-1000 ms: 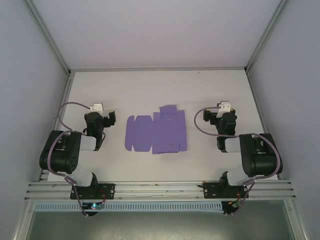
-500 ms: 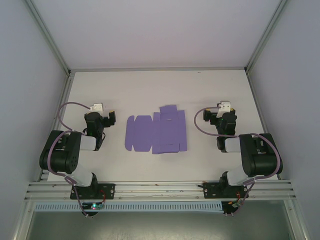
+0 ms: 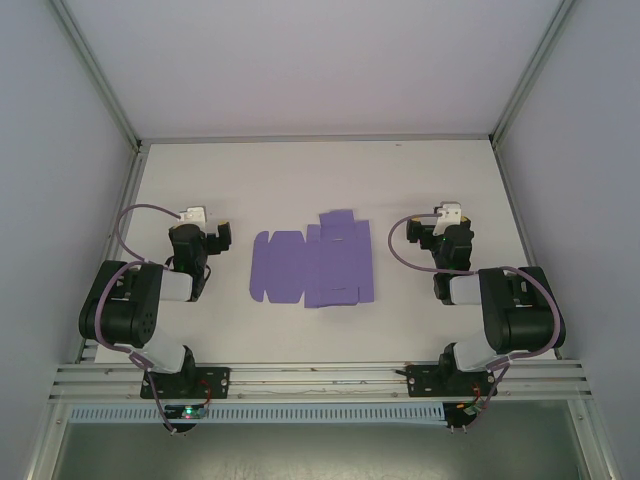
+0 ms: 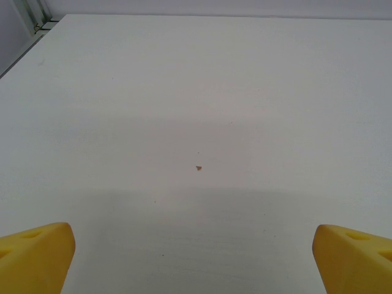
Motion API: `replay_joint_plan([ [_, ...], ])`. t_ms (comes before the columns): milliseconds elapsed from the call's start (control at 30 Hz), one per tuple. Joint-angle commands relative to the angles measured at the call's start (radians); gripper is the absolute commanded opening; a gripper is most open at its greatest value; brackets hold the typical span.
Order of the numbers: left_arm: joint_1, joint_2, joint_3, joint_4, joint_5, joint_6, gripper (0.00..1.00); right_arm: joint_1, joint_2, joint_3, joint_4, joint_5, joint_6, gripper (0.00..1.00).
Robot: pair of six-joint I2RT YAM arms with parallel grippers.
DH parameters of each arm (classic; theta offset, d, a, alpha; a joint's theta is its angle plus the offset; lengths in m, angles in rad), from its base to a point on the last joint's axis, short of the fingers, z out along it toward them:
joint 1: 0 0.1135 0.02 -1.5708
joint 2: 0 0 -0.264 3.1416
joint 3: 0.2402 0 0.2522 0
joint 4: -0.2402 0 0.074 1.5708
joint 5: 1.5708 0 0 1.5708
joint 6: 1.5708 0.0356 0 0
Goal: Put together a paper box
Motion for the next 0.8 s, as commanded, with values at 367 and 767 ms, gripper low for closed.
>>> replay_joint_plan([
  [367, 0.013, -0.266, 0.231, -0.552, -0.007, -0.107, 1.0, 0.072, -0.284, 0.19, -0.439, 0.124, 0.016, 0.98],
  [767, -0.113, -0.266, 0.442, -1.083, 0.227, -0.35, 1.0, 0.408, -0.253, 0.491, -1.135, -0.086, 0.424, 0.7],
])
